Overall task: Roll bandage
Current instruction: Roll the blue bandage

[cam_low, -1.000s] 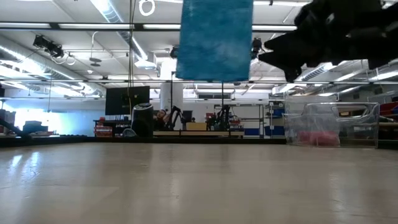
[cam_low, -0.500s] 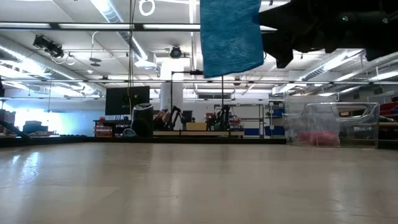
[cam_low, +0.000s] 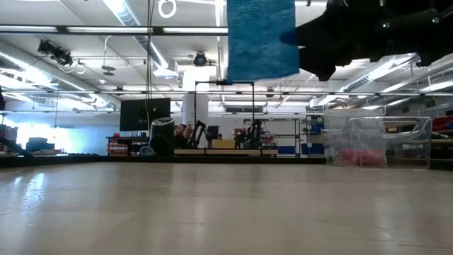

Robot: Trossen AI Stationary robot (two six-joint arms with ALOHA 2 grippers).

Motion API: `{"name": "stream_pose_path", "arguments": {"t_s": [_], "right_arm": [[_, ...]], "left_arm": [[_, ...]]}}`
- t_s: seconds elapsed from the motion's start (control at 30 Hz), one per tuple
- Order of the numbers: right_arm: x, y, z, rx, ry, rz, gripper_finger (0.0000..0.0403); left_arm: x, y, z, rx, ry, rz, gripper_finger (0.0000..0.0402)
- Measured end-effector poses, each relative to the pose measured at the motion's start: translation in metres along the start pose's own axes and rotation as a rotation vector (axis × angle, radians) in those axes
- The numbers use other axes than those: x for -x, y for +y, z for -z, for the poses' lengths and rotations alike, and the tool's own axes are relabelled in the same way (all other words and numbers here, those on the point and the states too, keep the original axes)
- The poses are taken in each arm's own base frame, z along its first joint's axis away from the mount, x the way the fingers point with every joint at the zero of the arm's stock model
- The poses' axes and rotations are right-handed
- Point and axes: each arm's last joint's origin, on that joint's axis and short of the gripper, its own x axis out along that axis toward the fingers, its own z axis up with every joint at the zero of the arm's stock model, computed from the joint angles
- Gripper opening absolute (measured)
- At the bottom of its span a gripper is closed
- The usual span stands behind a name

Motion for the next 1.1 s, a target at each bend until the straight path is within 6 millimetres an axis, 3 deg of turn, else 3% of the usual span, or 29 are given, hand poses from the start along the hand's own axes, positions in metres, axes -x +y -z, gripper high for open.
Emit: {"name": "stream_pose_path", "arguments": {"t_s": [0.4,0.8,1.1], "right_arm": [[0.031,-0.002,0.004,-0.076,0.012,-0.050,0.0306],[0.006,0.002,0.001,-0.011,-0.043,-0.033,0.0292],[0.003,-0.003,0.002,-0.028,-0.055,-0.029,0.0295]], "left_arm": [[0.000,0.000,0.001,0.005,0.014,-0.025,0.0008],[0.000,0.001,-0.004,0.024,-0.036,-0.010,0.0008],[0.000,0.001,-0.004,0.036,-0.035,-0.010,0.0008]]}}
